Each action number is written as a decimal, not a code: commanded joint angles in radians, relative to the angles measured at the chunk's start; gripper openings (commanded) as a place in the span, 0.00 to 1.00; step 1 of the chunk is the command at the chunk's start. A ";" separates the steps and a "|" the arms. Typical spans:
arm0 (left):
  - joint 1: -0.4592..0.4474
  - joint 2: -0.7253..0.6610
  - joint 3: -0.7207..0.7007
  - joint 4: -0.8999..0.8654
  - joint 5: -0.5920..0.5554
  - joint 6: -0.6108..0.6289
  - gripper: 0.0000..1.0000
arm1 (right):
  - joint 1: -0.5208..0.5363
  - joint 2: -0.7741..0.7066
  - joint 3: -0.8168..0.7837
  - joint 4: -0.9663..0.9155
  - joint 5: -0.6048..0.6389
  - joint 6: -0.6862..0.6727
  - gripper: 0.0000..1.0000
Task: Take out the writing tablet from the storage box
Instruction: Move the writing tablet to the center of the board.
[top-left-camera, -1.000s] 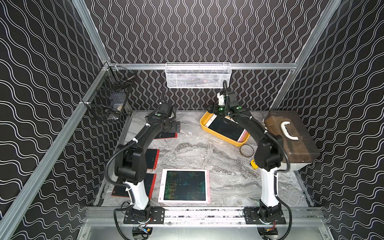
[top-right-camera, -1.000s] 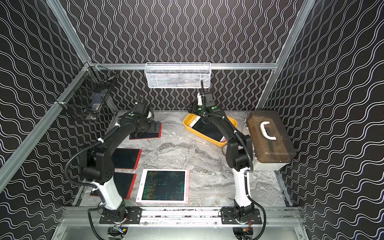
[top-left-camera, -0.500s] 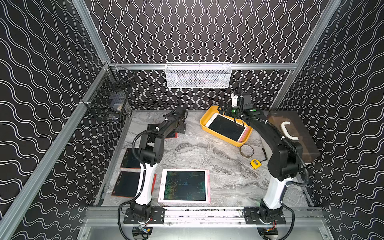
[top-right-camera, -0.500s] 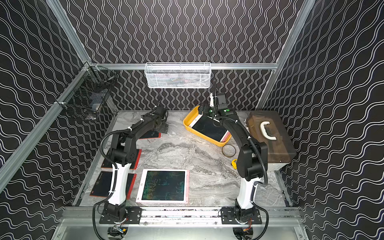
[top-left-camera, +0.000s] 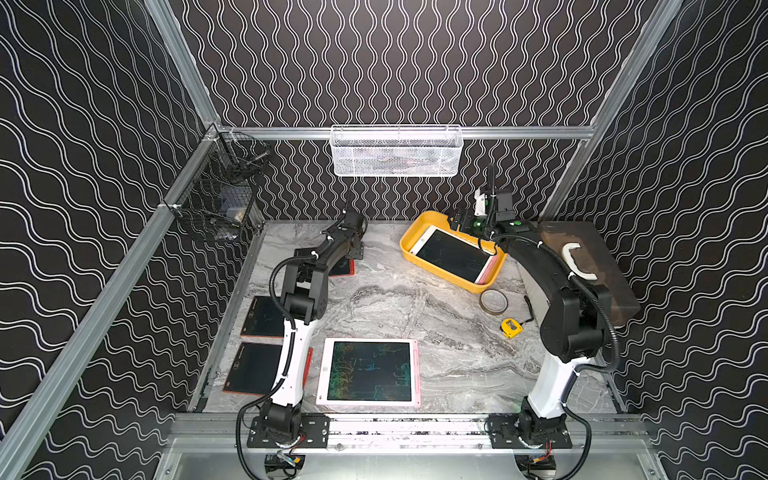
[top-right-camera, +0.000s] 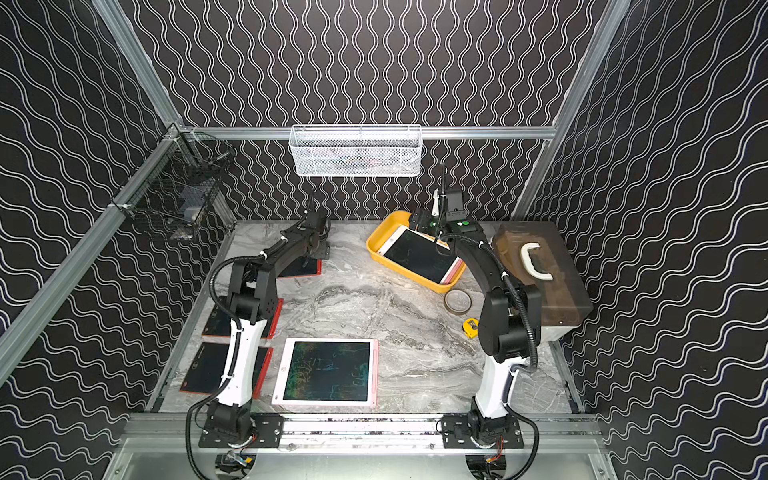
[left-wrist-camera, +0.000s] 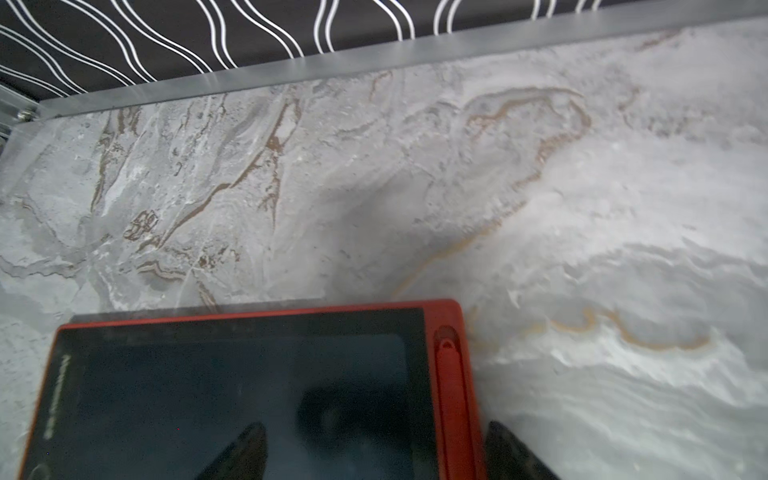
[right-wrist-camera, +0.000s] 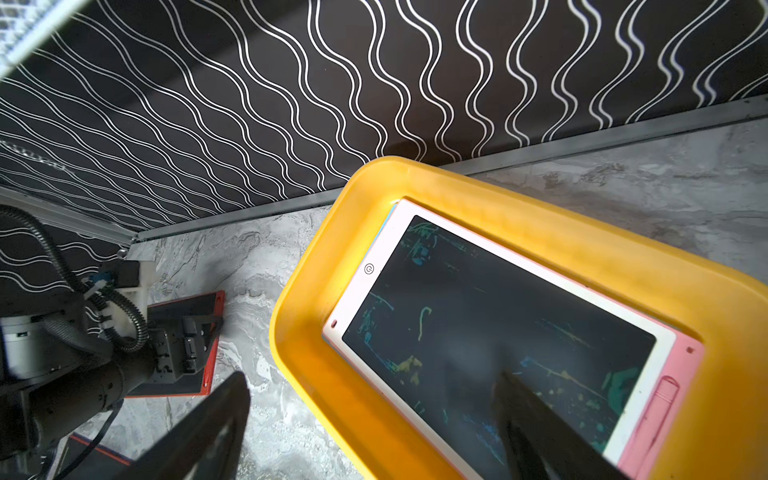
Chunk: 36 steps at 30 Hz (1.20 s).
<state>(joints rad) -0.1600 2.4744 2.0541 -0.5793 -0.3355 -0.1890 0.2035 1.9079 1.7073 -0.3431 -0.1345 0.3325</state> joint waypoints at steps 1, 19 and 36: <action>0.022 0.006 -0.077 -0.123 0.042 -0.010 0.84 | -0.001 0.020 0.019 0.035 -0.021 0.015 0.92; 0.109 -0.207 -0.458 -0.038 0.148 0.004 0.72 | 0.000 0.034 -0.007 0.067 -0.045 0.083 0.91; 0.172 -0.304 -0.615 -0.023 0.142 0.101 0.69 | 0.001 -0.041 -0.107 0.073 -0.028 0.099 0.91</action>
<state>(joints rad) 0.0078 2.1487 1.4761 -0.3534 -0.1726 -0.1638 0.2039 1.8805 1.6073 -0.2951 -0.1730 0.4255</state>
